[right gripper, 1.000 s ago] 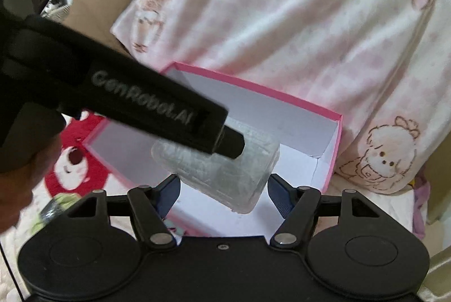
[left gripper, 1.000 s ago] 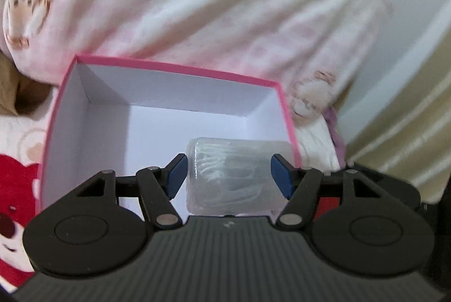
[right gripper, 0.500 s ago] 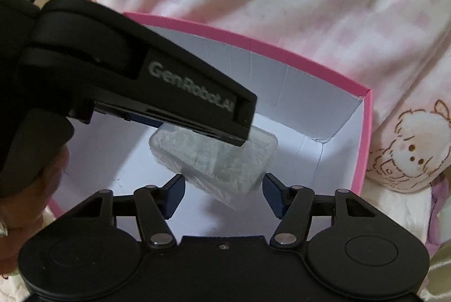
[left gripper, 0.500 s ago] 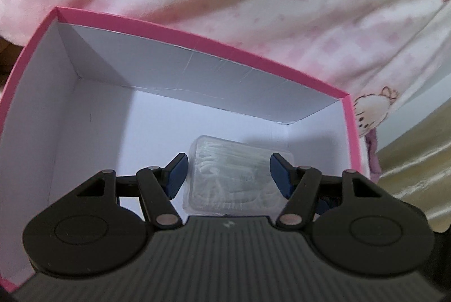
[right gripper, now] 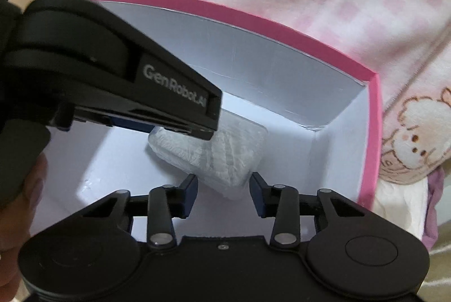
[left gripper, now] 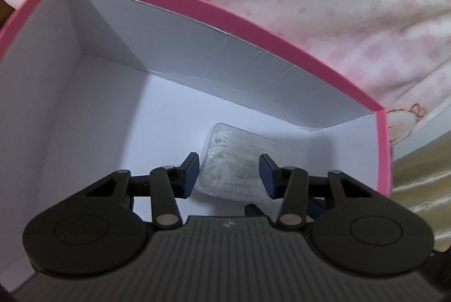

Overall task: Organize objects
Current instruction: 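Lower the floss-pick box into the pink box and open the left gripper, then move the left tool down and close it on the orange sponge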

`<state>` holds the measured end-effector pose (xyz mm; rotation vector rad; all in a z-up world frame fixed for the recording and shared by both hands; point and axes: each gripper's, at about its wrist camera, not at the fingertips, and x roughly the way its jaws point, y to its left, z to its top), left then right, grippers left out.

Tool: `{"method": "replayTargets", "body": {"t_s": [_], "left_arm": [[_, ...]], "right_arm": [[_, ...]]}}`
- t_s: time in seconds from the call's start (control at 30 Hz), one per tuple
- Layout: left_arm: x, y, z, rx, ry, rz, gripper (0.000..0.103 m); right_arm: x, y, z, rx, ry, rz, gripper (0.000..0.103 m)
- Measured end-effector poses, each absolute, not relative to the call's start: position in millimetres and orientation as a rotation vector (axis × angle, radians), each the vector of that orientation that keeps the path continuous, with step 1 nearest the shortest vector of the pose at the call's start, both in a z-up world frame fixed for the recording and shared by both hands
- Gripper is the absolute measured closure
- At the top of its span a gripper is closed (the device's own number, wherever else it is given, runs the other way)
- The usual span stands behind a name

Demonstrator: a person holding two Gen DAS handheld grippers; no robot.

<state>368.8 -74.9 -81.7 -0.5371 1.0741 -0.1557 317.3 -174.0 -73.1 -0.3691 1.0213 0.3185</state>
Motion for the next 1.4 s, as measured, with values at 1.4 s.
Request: {"method": "replayTargets", "body": {"t_s": [1.4], "left_arm": [[98.8, -64.4, 76.0, 0.061, 1.192, -0.484, 0.036]], "right_arm": [[60.5, -253.1, 85.3, -0.134, 0.99, 0.757, 0.034]]}}
